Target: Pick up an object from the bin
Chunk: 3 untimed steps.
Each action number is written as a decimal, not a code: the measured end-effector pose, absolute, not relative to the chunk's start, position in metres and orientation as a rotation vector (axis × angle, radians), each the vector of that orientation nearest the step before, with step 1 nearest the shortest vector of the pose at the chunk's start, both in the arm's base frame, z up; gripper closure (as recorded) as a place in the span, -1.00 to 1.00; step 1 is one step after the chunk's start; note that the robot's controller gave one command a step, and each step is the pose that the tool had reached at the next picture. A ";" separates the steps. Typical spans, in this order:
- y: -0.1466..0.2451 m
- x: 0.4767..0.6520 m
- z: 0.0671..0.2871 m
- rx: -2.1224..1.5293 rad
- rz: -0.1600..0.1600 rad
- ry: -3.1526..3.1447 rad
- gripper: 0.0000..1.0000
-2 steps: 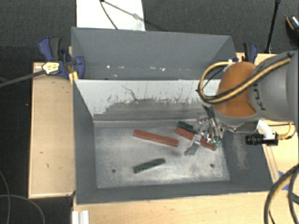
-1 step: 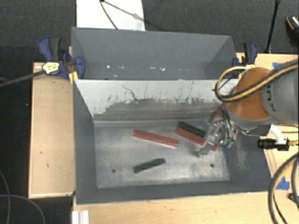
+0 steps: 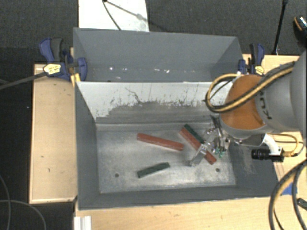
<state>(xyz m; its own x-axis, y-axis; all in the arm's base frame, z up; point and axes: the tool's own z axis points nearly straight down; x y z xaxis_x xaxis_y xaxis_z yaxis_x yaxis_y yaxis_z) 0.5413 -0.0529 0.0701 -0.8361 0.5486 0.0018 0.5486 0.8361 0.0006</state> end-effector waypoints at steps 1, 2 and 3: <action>-0.055 0.542 0.071 -0.897 -0.001 -3.011 1.00; -0.055 0.544 0.120 -0.888 -0.002 -3.020 1.00; -0.056 0.545 0.172 -0.876 -0.002 -3.024 1.00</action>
Offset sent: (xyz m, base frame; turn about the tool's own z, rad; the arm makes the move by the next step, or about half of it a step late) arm 0.0000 0.0000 0.0000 0.0000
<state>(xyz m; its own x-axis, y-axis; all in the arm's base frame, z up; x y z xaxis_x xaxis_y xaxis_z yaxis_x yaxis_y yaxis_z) 0.5449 -0.0557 0.1723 -0.8453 0.5342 -0.0064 0.5342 0.8453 0.0034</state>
